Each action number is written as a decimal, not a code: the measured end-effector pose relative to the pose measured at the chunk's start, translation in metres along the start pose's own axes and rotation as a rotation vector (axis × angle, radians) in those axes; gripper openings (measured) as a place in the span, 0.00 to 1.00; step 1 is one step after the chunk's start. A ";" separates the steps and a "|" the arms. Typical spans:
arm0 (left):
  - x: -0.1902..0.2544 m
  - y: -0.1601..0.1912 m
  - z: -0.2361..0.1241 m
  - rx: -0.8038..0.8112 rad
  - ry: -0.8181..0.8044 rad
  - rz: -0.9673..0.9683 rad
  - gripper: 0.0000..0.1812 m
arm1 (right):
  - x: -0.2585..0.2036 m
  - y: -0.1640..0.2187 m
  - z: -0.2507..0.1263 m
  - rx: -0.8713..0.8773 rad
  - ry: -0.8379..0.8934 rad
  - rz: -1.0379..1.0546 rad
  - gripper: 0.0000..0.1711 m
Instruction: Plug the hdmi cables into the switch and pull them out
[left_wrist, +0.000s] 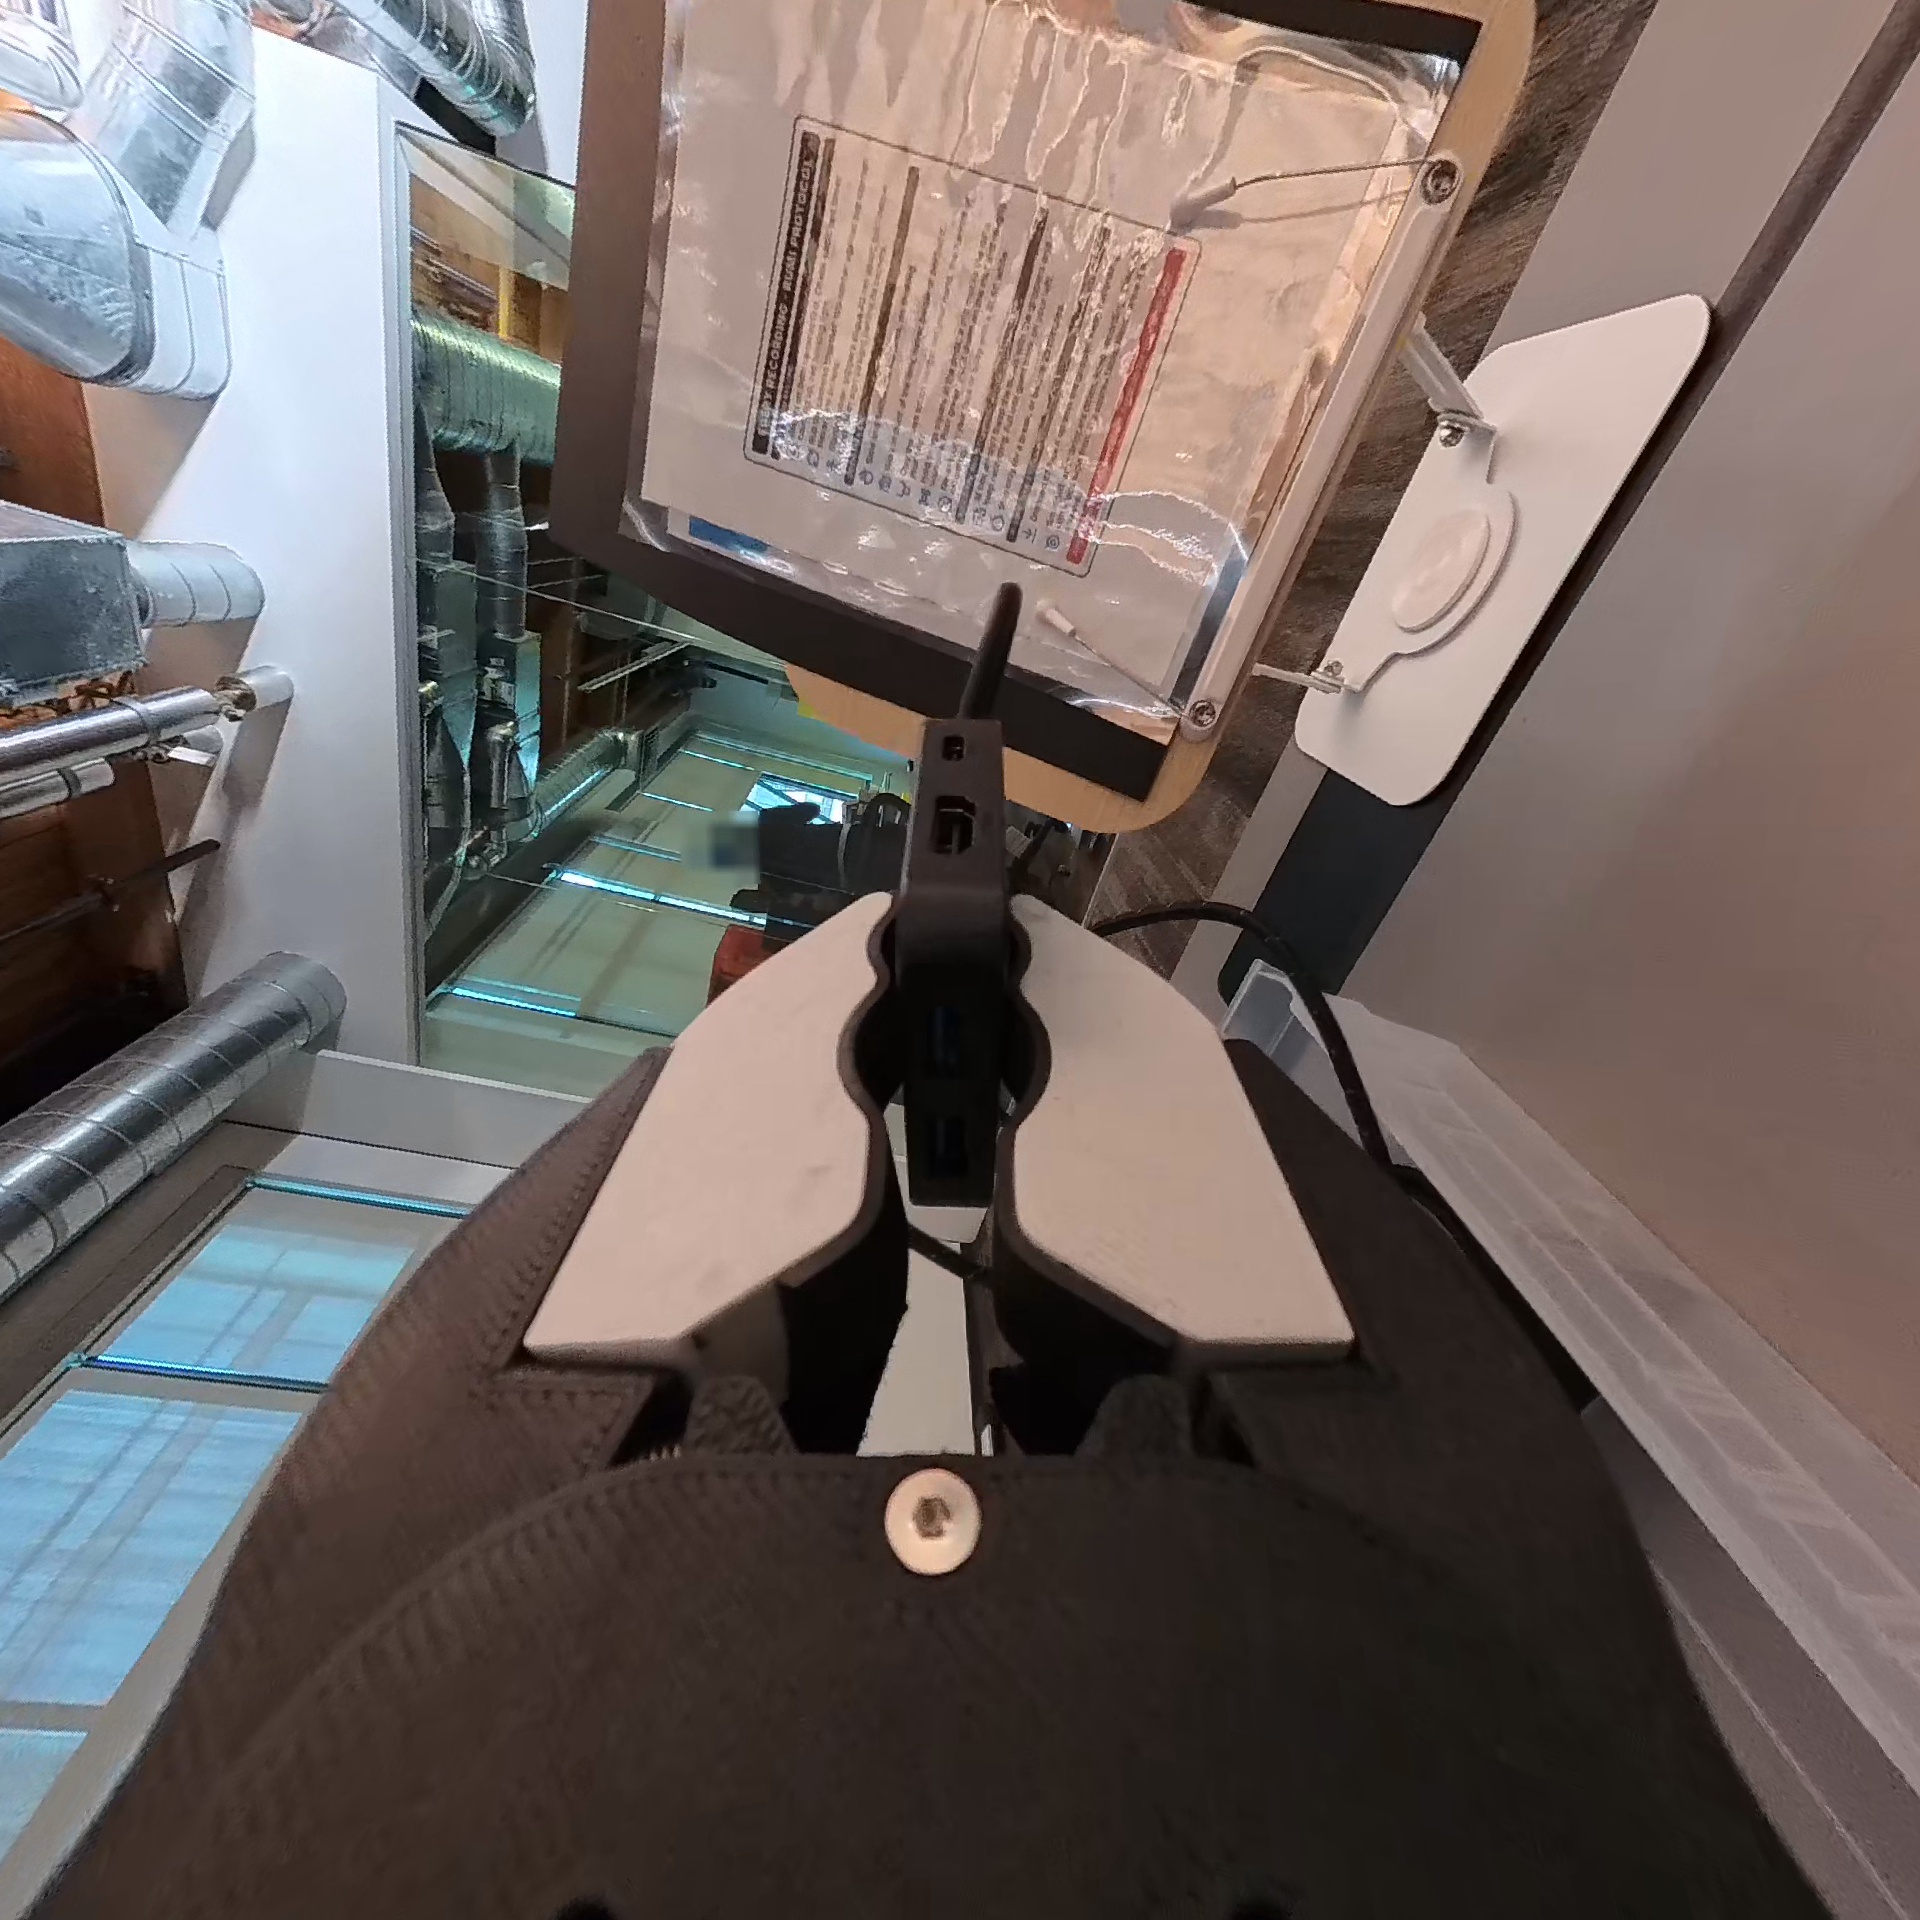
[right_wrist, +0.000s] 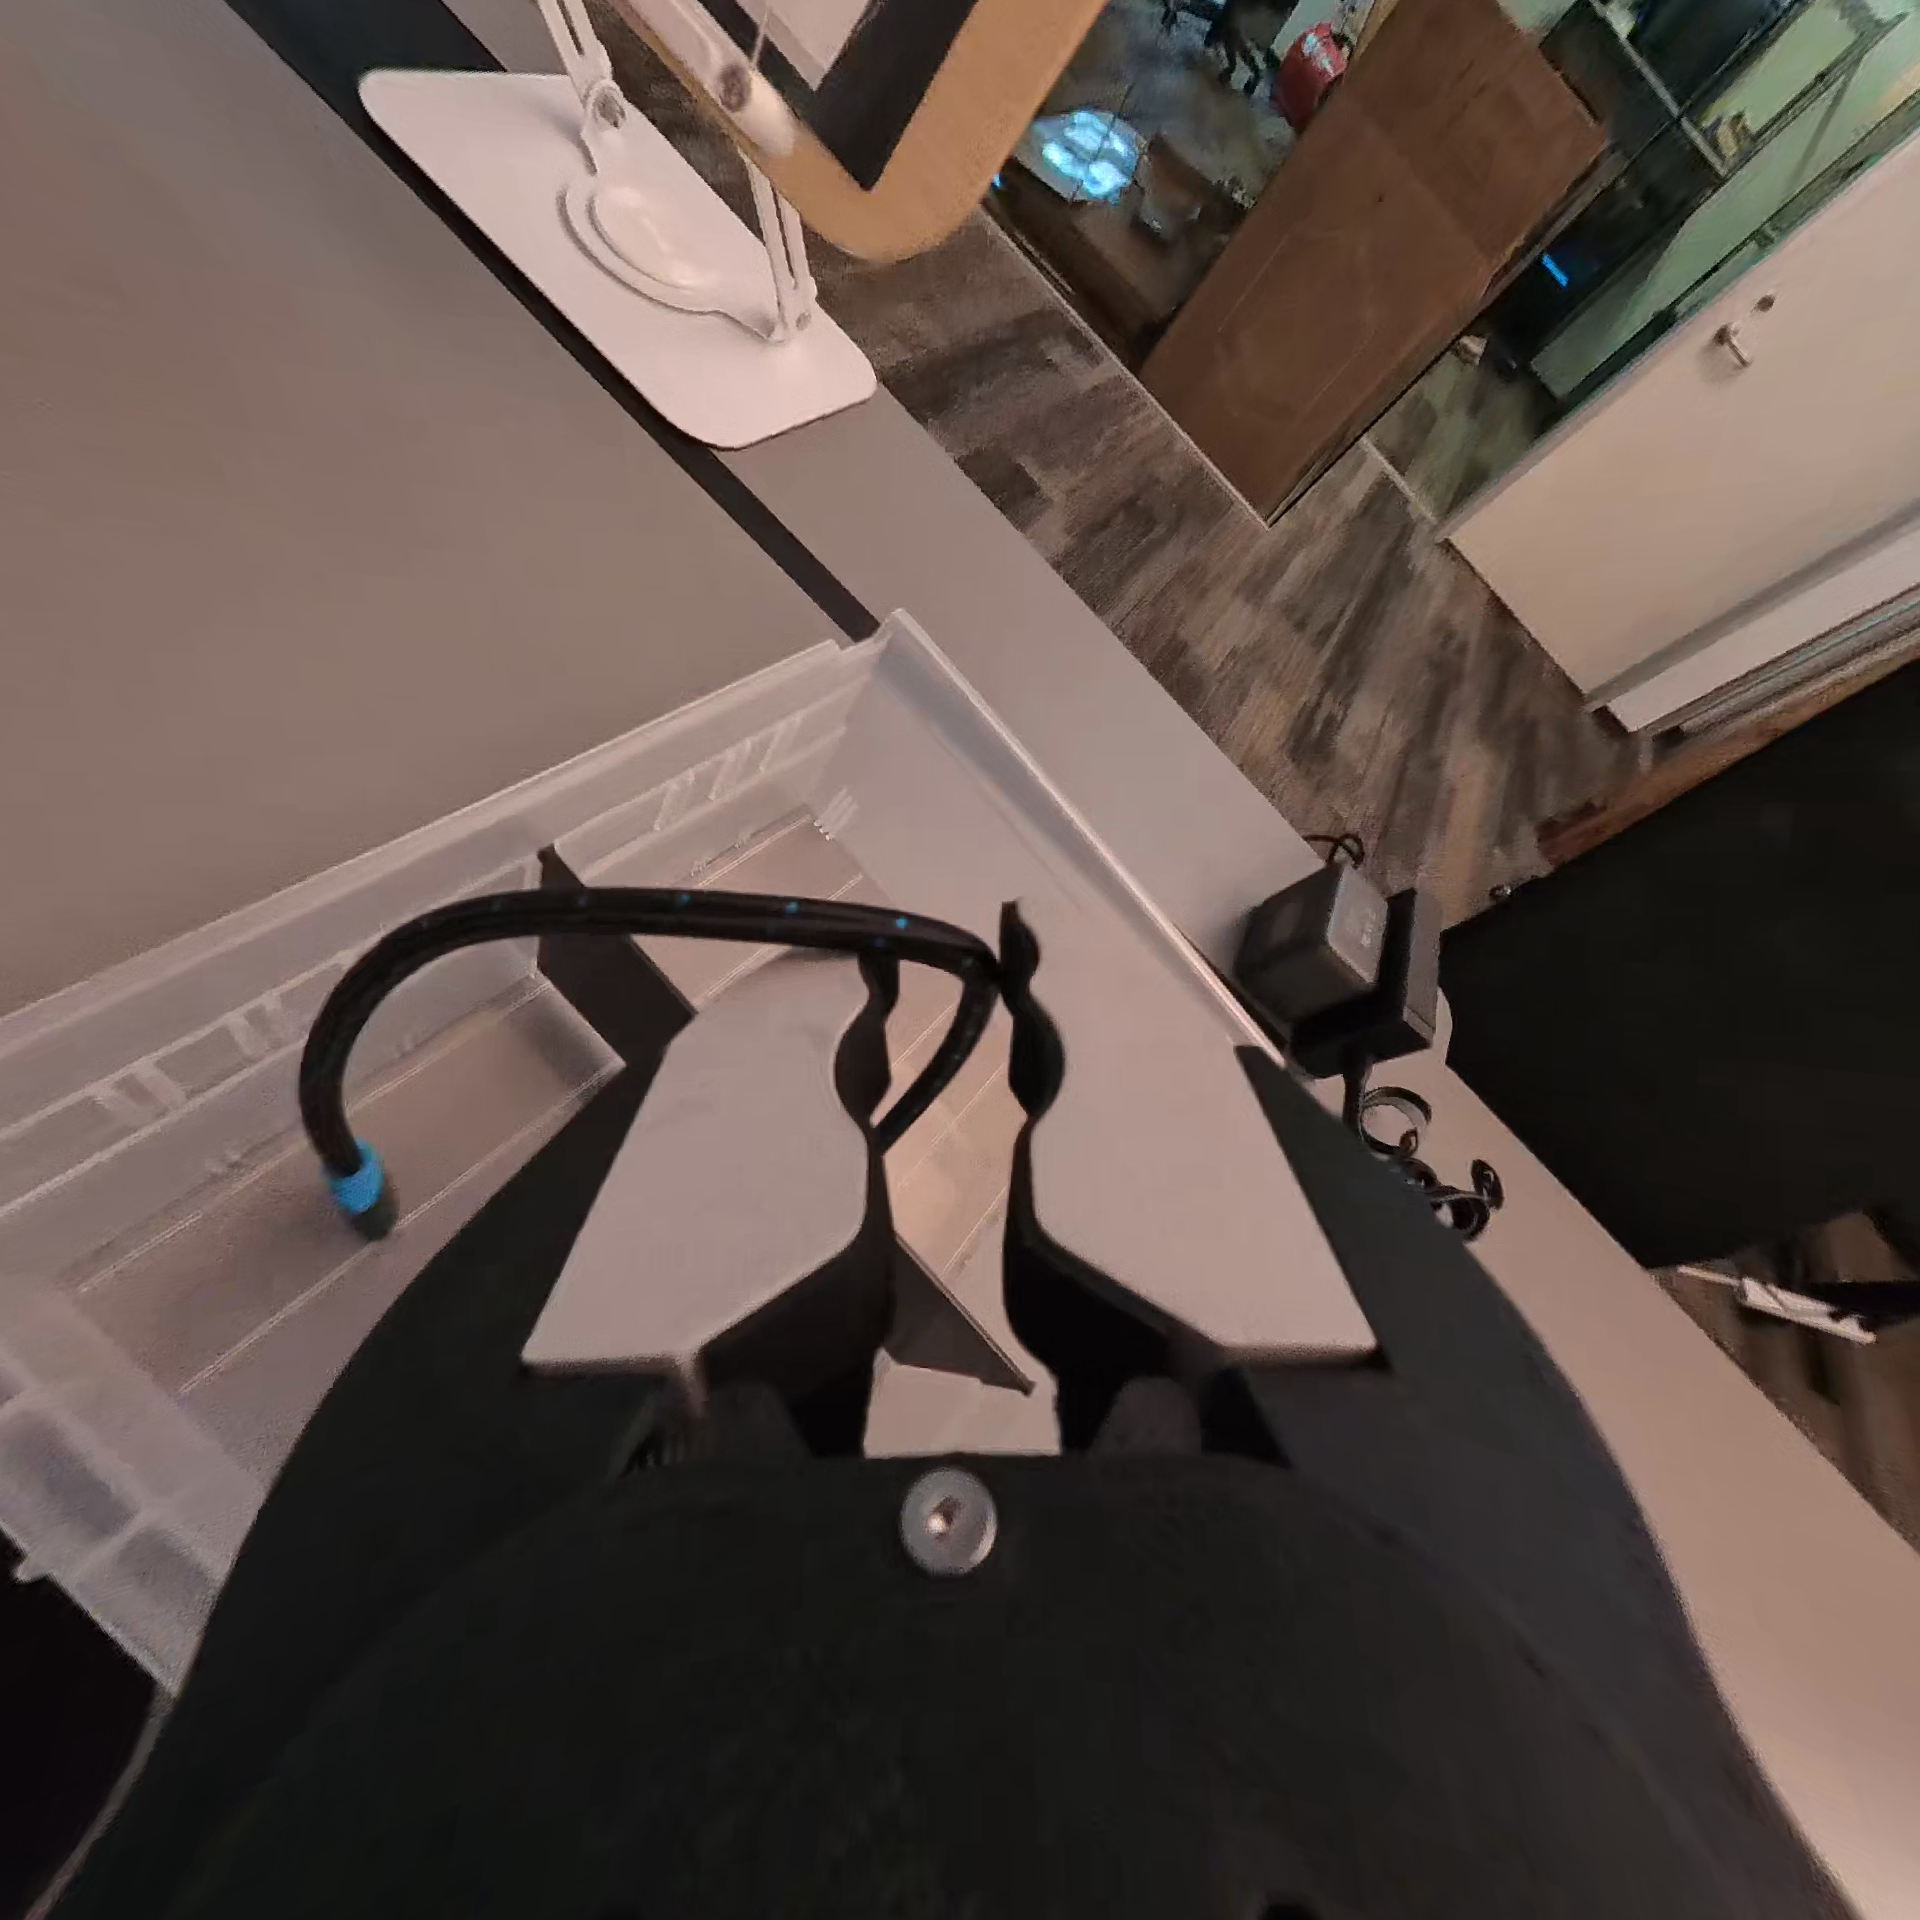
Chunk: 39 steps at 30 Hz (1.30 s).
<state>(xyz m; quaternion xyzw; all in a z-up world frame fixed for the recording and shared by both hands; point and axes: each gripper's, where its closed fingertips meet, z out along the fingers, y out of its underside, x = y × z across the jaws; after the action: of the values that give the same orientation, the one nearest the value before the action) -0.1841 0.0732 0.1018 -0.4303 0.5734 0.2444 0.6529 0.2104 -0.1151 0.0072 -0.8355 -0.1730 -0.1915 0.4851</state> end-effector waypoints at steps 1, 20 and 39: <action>0.001 0.000 0.000 -0.001 0.001 0.002 0.08 | 0.003 -0.001 0.000 -0.025 0.014 0.028 0.11; 0.007 -0.005 0.001 -0.004 0.008 0.020 0.08 | 0.089 0.030 -0.051 -0.069 0.493 0.616 0.05; 0.016 -0.011 0.002 -0.006 0.031 0.048 0.08 | 0.014 0.104 -0.080 -0.521 0.134 0.698 0.06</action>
<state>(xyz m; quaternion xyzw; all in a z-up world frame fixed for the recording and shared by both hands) -0.1707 0.0663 0.0895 -0.4223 0.5927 0.2550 0.6366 0.2604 -0.2327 -0.0269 -0.9240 0.2055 -0.1072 0.3043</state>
